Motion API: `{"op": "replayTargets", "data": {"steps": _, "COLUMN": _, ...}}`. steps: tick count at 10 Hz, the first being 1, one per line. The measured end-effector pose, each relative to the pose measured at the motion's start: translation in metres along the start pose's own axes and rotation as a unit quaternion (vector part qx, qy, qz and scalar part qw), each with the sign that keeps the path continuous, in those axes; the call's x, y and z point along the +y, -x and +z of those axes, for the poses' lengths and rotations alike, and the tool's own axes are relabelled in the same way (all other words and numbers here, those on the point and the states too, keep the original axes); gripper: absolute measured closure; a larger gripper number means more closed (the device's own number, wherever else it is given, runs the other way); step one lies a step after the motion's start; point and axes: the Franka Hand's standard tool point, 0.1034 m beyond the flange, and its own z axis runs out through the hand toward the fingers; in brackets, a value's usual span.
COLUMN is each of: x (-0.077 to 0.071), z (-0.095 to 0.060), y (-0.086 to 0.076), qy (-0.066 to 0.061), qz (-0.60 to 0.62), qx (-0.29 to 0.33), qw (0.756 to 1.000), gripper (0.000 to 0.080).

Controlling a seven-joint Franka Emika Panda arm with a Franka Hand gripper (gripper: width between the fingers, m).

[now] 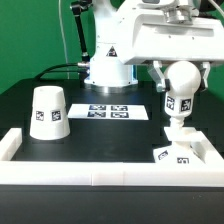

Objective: Assemble lamp

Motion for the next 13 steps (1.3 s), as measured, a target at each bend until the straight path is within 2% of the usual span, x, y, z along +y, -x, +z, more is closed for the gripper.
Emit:
{"op": "replayTargets", "data": {"steps": 6, "x": -0.009, "z": 0.004, "y": 0.005, "qy": -0.005, "qz": -0.004, "qx": -0.006, "qw": 1.0, "gripper": 0.0223}}
{"op": "replayTargets", "data": {"steps": 11, "x": -0.013, "z": 0.016, "y": 0.016, "qy": -0.009, "qz": -0.003, "qx": -0.017, "qw": 1.0, "gripper": 0.0223}}
{"op": "replayTargets", "data": {"steps": 13, "x": -0.01, "z": 0.018, "y": 0.016, "qy": -0.001, "qz": -0.003, "qx": -0.006, "qw": 1.0, "gripper": 0.0223}}
